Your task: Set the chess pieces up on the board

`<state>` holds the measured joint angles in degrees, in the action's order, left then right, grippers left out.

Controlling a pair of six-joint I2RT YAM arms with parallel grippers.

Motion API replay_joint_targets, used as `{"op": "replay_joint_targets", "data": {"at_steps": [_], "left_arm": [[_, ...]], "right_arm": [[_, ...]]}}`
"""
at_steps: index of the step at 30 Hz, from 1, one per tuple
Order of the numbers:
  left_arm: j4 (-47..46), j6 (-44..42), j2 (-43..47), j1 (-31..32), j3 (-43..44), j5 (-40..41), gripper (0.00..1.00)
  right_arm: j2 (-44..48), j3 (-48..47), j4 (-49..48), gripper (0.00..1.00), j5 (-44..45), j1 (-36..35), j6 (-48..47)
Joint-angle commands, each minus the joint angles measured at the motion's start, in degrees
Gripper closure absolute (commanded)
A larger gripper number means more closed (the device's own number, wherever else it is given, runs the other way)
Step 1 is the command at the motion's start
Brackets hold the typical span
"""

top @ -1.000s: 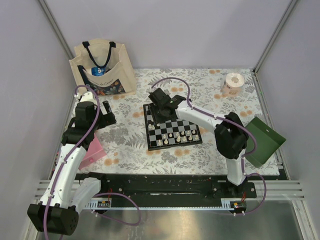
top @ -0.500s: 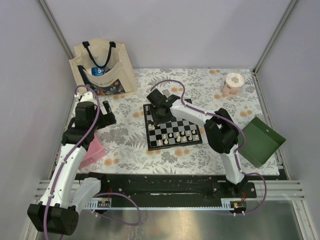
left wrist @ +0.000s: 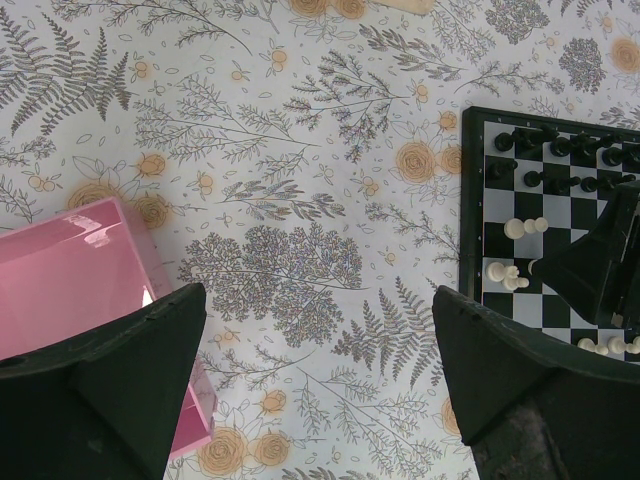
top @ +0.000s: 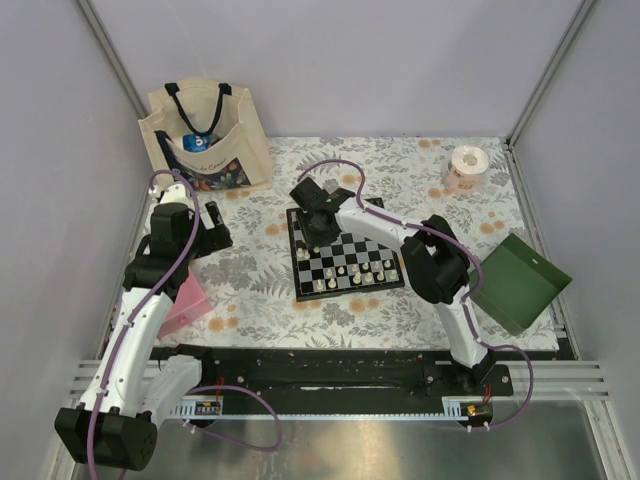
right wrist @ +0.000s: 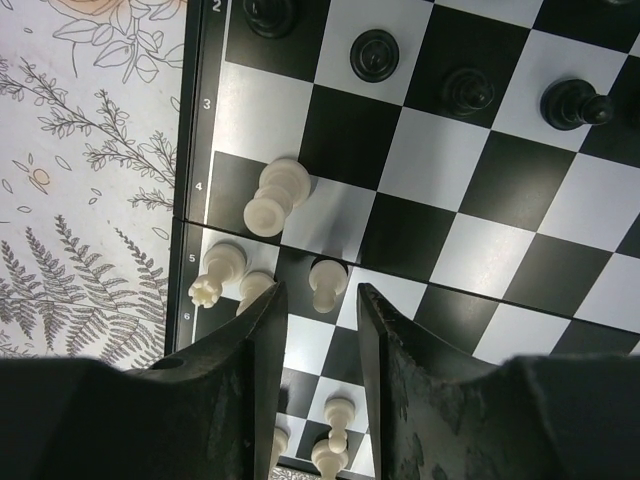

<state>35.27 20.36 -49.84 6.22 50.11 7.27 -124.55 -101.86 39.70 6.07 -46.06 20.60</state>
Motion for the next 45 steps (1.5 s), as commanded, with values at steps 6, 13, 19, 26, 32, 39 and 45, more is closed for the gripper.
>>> {"op": "replay_joint_targets", "data": {"at_steps": [6,13,19,26,32,39,45], "left_arm": [[-2.22,-0.41,0.89,-0.33,-0.10,-0.59,0.01],[-2.31,-0.32,0.80,-0.33,-0.10,-0.59,0.01],[-2.31,-0.41,0.80,-0.33,-0.10,-0.59,0.01],[-2.22,-0.41,0.98,-0.33,-0.01,-0.50,0.01],[-2.22,-0.41,0.89,-0.33,-0.10,-0.68,0.01],[-2.39,-0.32,0.89,-0.33,-0.10,-0.76,0.01],[-2.22,-0.41,0.98,-0.33,-0.01,-0.59,0.01]], "right_arm": [[-1.04,-2.55,0.46,0.66,-0.79,0.36,-0.74],[-0.78,-2.64,0.73,0.74,-0.70,0.45,-0.91],[1.93,-0.89,-0.15,0.86,-0.53,0.36,-0.65],[8.26,4.82,-1.64,0.89,-1.06,0.27,0.23],[14.15,11.77,-2.70,0.89,-1.93,0.01,0.85],[13.64,12.30,-2.79,0.89,-4.04,-1.92,1.11],[12.05,11.25,-1.91,0.89,-4.93,-4.03,1.28]]}}
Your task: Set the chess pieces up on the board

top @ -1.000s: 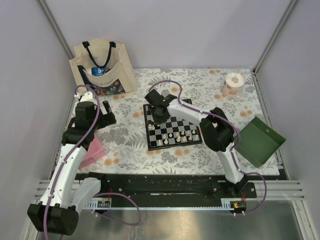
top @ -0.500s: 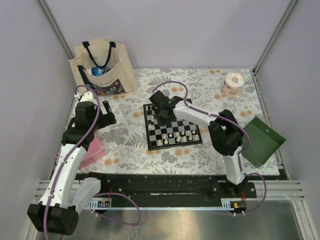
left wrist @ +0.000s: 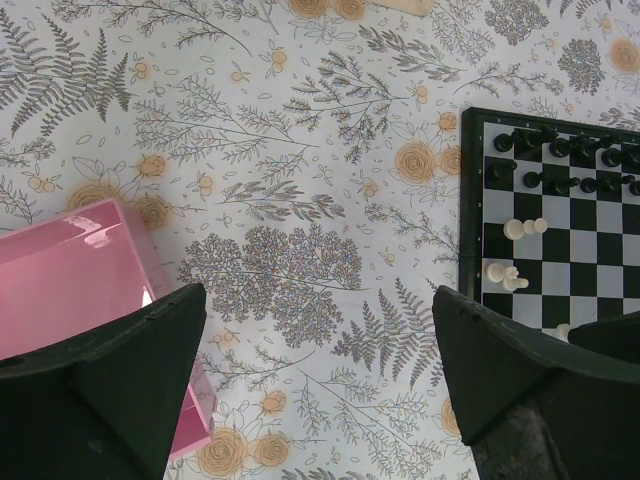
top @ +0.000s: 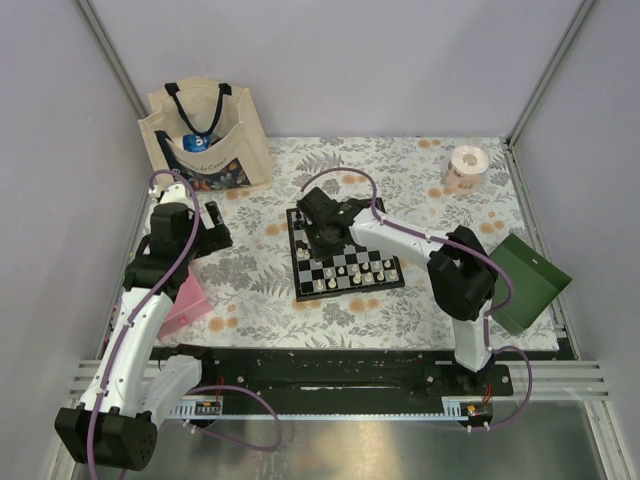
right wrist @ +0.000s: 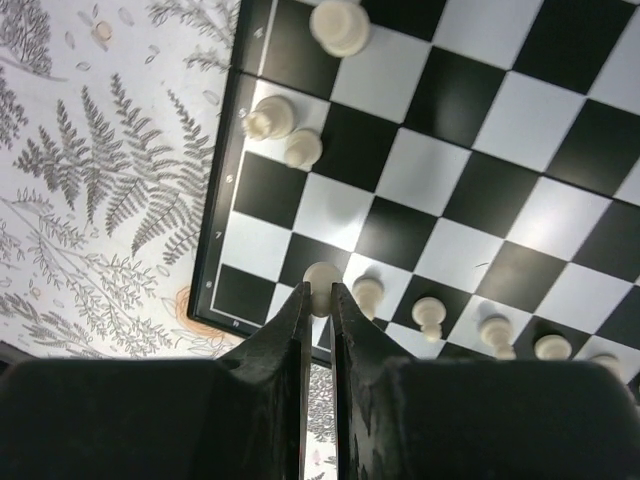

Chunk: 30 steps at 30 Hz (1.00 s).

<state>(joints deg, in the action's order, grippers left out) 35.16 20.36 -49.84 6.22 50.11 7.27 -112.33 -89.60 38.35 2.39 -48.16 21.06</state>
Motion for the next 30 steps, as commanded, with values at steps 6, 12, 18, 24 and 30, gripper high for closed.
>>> {"op": "replay_joint_targets", "data": {"at_steps": [6,12,18,24,30], "left_arm": [[-2.20,-0.32,0.80,-0.33,-0.01,-0.68,0.01],[-2.11,-0.32,0.89,-0.33,-0.01,-0.76,0.01],[-2.28,-0.32,0.63,-0.33,-0.01,-0.76,0.01],[-2.11,-0.32,0.54,-0.33,-0.01,-0.94,0.01],[-2.28,-0.32,0.54,-0.33,-0.01,-0.94,0.01]], "right_arm": [[-0.70,0.13,-0.03,0.89,-1.07,-2.38,0.74],[-1.66,0.66,-0.12,0.89,-0.81,-2.73,0.12],[-2.45,0.66,-0.56,0.88,-0.99,-2.73,0.12],[-2.62,1.01,-1.00,0.87,-1.34,-2.73,0.47],[-3.59,1.54,-1.17,0.87,-1.34,-2.73,0.47]]}}
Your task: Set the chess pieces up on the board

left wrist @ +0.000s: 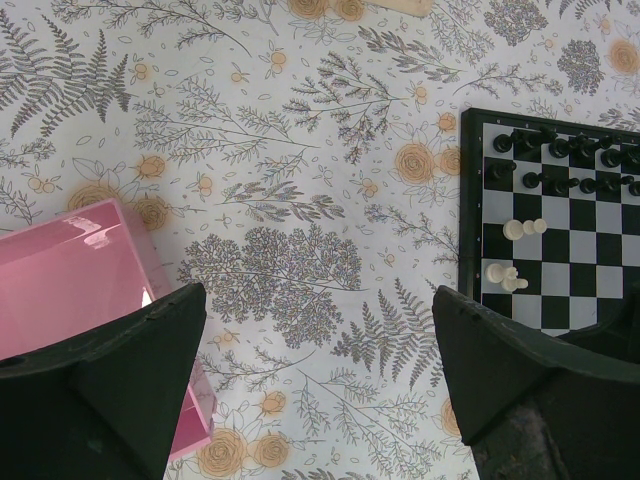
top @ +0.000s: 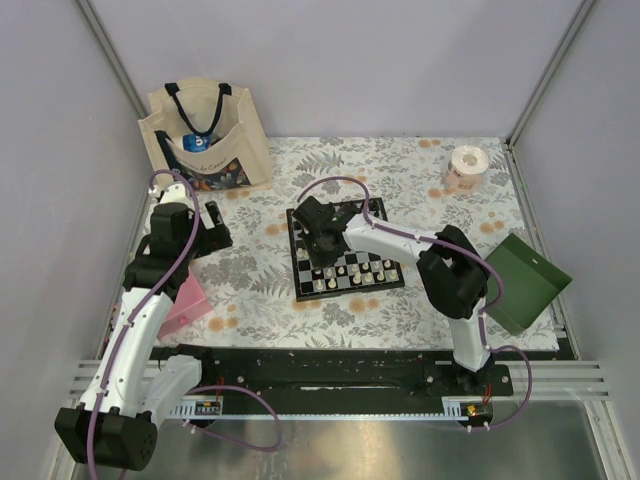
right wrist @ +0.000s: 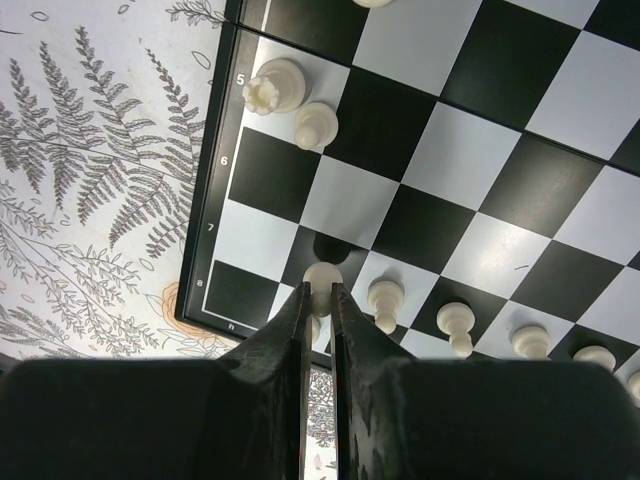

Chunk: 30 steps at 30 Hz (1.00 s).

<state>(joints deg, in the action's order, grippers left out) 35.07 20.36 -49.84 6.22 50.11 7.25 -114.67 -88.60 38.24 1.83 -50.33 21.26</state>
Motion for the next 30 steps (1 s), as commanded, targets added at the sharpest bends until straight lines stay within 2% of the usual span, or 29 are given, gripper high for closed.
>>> {"op": "replay_joint_targets", "data": {"at_steps": [1,14,18,25,30], "left_arm": [[-2.11,-0.32,0.54,-0.33,-0.01,-0.92,0.01],[-2.11,-0.32,0.80,-0.33,-0.10,-0.65,0.01],[-2.11,-0.32,0.89,-0.33,-0.10,-0.74,0.01],[-2.02,-0.32,0.98,-0.33,-0.10,-0.74,0.01],[-2.02,-0.32,0.89,-0.42,-0.01,-0.48,0.01]], "right_arm": [[-1.26,0.53,-1.32,0.87,-0.94,-0.56,0.36],[-1.26,1.06,-2.29,0.83,-1.12,-0.65,0.63],[-0.73,1.76,-2.29,0.78,-1.03,-0.74,0.54],[0.50,1.33,-2.12,0.61,-0.07,-0.65,0.11],[1.12,-2.36,-0.45,0.59,2.40,-0.56,-0.08]]}}
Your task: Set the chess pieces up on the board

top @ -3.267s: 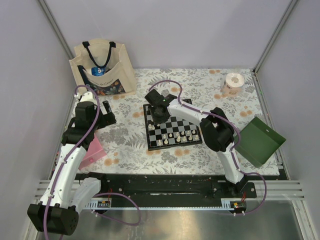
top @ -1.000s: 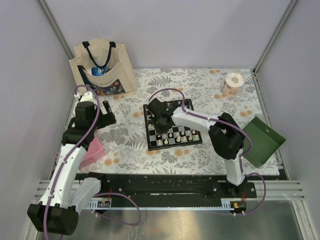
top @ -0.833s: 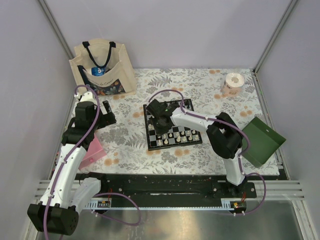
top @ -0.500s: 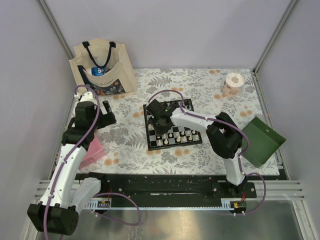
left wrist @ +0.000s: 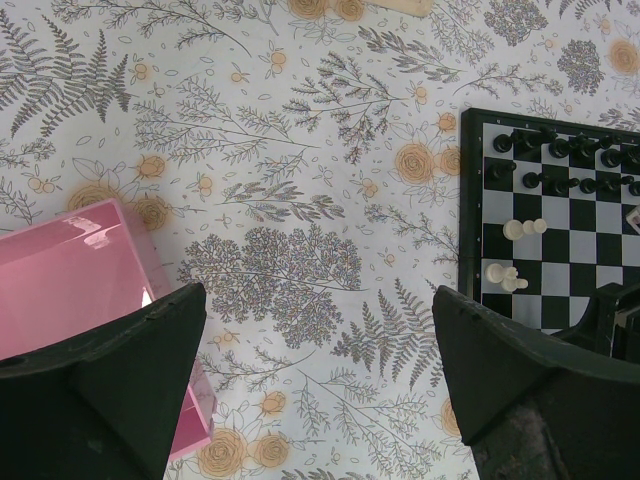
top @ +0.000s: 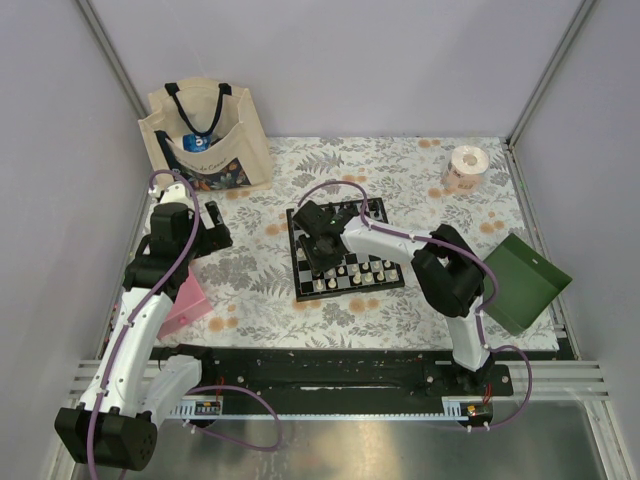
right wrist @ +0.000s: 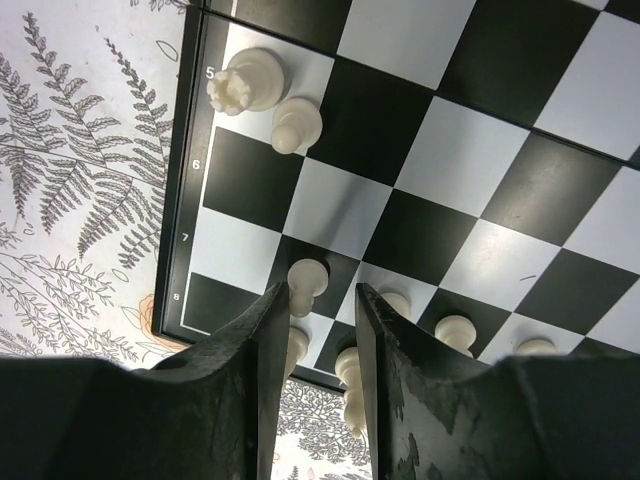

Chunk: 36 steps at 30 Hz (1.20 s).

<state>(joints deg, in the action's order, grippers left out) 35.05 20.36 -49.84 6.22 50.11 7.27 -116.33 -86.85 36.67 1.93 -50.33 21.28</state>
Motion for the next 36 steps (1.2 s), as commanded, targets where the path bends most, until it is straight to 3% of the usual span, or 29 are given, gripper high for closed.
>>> {"op": "replay_joint_targets", "data": {"at_steps": [1,16,36], "left_arm": [[-2.00,-0.32,0.98,-0.33,-0.10,-0.67,0.01],[-2.17,-0.32,1.33,-0.42,-0.19,-0.50,0.01],[-2.09,-0.32,0.71,-0.33,-0.01,-0.67,0.01]], "right_arm": [[2.87,-4.73,1.04,0.58,1.41,-0.56,-0.01],[-3.90,-14.40,2.97,0.57,2.99,0.05,-1.85],[-8.82,-18.35,3.06,0.60,1.93,2.07,-3.00]]}}
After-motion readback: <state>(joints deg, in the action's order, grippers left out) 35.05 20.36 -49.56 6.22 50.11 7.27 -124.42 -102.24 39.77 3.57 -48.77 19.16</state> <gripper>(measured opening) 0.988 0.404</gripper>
